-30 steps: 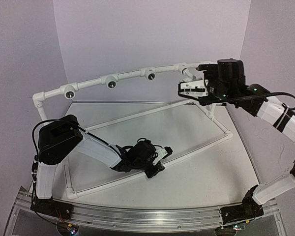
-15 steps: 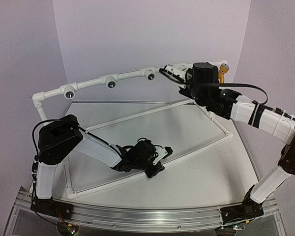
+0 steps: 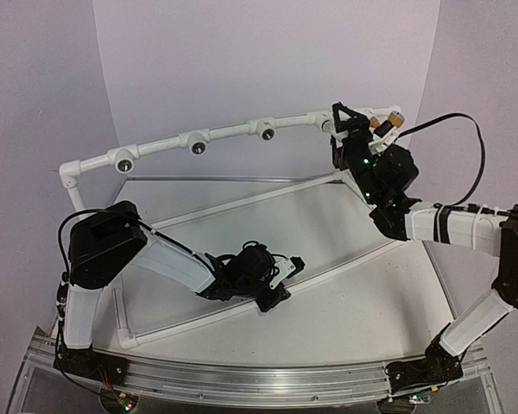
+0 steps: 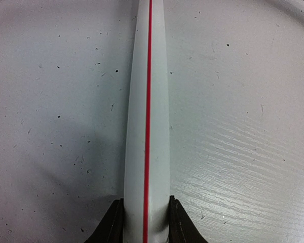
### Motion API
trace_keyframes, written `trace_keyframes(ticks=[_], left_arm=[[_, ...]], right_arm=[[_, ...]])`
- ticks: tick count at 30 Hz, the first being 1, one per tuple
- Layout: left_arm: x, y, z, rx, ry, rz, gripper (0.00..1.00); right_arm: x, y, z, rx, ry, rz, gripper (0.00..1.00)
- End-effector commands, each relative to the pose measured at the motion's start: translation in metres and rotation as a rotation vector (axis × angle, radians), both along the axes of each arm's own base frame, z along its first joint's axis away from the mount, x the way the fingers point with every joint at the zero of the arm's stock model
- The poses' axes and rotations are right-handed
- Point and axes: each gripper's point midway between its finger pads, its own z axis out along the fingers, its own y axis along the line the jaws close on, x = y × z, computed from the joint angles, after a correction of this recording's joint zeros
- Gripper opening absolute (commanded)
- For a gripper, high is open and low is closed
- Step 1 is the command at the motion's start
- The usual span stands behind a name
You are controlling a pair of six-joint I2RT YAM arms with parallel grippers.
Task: Install the water faucets
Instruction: Screw the water faucet onto the adaptor.
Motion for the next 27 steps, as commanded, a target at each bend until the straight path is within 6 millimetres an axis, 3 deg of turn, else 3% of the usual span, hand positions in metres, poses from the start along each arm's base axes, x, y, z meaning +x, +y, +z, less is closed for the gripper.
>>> trace_keyframes(ticks=[1, 4, 7, 14, 15, 18, 19, 21, 23, 27], left_arm=[[-0.047, 0.098, -0.124, 0.431, 0.256, 0.026, 0.00], [-0.047, 0.098, -0.124, 0.432, 0.257, 0.026, 0.00], [-0.047, 0.098, -0.124, 0.433, 0.256, 0.028, 0.00], [-0.046, 0.098, -0.124, 0.432, 0.253, 0.032, 0.00], [-0.046, 0.098, -0.124, 0.432, 0.253, 0.033, 0.00], [-0.045, 0.099, -0.124, 0.434, 0.251, 0.037, 0.00], [-0.045, 0.098, -0.124, 0.433, 0.252, 0.037, 0.00], [-0.045, 0.098, -0.124, 0.433, 0.252, 0.038, 0.00], [-0.045, 0.097, -0.124, 0.431, 0.252, 0.039, 0.00], [-0.045, 0.097, -0.124, 0.433, 0.253, 0.036, 0.00]], right_arm=[[-0.066, -0.010, 0.033, -0.088, -0.018, 0.131, 0.98], [-0.066, -0.058, -0.030, -0.566, 0.342, -0.122, 0.98], [-0.075, -0.079, -0.046, -1.048, 0.307, -0.204, 0.98], [-0.091, -0.058, -0.029, -2.236, -0.435, -0.151, 0.98], [-0.090, -0.057, -0.028, -2.453, -0.586, -0.179, 0.98], [-0.065, -0.066, -0.012, -2.953, -0.786, -0.373, 0.98], [-0.060, -0.061, -0.001, 2.993, 0.834, 0.399, 0.98], [-0.053, -0.048, 0.021, 2.903, 0.902, 0.433, 0.98], [-0.045, -0.041, 0.029, 2.836, 0.914, 0.417, 0.98], [-0.025, -0.026, 0.015, 2.761, 0.915, 0.337, 0.98]])
